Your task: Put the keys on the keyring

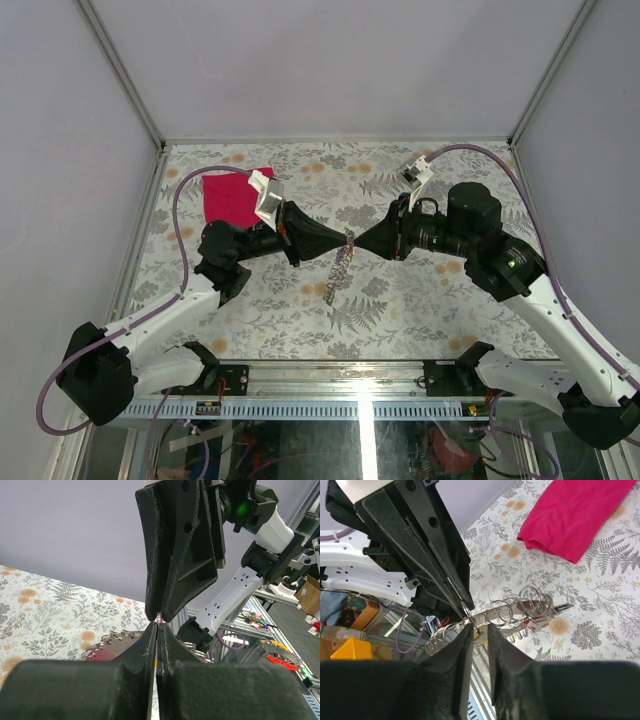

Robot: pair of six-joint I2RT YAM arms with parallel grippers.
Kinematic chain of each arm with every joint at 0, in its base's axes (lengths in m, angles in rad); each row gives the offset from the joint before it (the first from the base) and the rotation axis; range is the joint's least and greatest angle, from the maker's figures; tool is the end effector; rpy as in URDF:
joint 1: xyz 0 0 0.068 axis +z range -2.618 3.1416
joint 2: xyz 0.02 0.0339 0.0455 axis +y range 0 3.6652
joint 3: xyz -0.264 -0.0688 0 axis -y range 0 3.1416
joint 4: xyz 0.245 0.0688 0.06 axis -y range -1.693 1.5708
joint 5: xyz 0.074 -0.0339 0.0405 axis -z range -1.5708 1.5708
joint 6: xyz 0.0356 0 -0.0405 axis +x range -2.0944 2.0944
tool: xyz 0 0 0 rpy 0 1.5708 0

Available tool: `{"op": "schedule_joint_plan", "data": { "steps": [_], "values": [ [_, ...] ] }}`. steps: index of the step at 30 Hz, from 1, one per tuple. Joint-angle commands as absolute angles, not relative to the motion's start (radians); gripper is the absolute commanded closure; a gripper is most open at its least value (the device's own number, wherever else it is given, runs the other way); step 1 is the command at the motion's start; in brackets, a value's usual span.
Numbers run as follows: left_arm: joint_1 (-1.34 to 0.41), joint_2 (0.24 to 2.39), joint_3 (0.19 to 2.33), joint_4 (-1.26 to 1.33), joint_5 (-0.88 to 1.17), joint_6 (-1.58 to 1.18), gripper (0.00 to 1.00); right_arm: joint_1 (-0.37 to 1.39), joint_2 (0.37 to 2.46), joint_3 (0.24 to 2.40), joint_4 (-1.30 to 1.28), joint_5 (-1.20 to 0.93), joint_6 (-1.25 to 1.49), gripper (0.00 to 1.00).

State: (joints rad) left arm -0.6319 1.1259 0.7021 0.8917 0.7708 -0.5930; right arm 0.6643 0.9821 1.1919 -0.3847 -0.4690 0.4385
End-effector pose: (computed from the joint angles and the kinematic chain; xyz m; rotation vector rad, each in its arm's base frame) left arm 0.1816 -0.1637 0.3506 0.7859 1.1426 -1.4663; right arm 0.1512 0.1389 0.4244 -0.5773 1.7980 1.1904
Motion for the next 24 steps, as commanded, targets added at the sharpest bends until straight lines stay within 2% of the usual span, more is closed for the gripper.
{"op": "schedule_joint_plan", "data": {
  "steps": [1, 5, 8, 24],
  "values": [
    [-0.623, 1.097, 0.717, 0.994, 0.766, -0.597, 1.00, 0.657, 0.955, 1.188, -0.295, -0.518, 0.465, 0.81],
    [-0.622, 1.091, 0.712, 0.990, 0.756, -0.594, 1.00, 0.656, 0.954, 1.192, -0.307, -0.518, 0.466, 0.95],
    [-0.623, 1.088, 0.709, 0.987, 0.751, -0.592, 1.00, 0.657, 0.954, 1.193, -0.308, -0.520, 0.469, 0.99],
    [-0.618, 1.073, 0.706, 0.982, 0.733, -0.587, 1.00, 0.657, 0.975, 1.172, -0.363, -0.525, 0.490, 1.00]
  ]
}}
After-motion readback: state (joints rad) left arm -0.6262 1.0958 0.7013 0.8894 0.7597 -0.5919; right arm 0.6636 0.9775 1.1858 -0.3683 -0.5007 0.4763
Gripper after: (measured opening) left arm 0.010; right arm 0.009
